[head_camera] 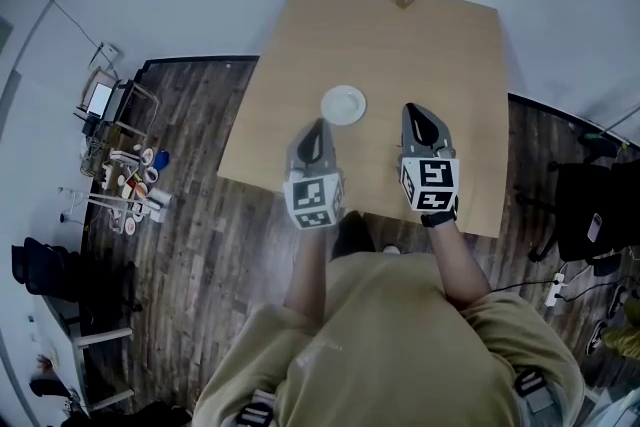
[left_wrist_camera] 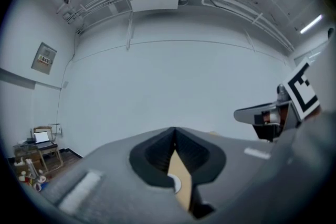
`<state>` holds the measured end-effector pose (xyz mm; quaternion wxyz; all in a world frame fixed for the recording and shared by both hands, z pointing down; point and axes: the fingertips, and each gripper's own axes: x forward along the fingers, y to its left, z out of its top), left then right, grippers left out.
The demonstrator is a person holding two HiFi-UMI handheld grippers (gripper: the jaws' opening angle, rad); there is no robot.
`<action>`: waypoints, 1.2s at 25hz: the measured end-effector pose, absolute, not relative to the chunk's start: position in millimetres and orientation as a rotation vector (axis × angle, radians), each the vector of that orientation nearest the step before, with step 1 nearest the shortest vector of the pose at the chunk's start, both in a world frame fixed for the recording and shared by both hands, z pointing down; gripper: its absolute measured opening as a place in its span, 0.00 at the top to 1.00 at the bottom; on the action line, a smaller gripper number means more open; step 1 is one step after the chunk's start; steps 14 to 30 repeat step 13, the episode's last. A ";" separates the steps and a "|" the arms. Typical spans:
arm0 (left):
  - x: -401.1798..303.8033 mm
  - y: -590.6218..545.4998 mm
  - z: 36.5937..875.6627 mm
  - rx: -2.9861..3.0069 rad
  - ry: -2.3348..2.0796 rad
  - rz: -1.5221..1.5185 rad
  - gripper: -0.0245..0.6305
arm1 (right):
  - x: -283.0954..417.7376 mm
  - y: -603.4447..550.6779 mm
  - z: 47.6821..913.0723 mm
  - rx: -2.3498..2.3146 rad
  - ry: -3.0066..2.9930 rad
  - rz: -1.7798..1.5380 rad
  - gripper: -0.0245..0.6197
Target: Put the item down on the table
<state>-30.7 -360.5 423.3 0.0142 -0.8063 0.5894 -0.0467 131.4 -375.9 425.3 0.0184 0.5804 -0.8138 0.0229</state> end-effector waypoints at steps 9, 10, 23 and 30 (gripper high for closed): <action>-4.0 -342.8 428.1 -2.533 1.805 -0.140 0.96 | 146.9 -359.1 423.4 1.805 -2.538 0.043 0.95; -2.6 -341.6 428.6 -2.535 1.804 -0.143 0.96 | 148.0 -358.2 423.7 1.805 -2.538 0.044 0.95; -0.8 -337.4 429.4 -2.539 1.807 -0.147 0.96 | 148.8 -354.6 424.2 1.799 -2.540 0.046 0.95; -0.8 -337.4 429.4 -2.539 1.807 -0.147 0.96 | 148.8 -354.6 424.2 1.799 -2.540 0.046 0.95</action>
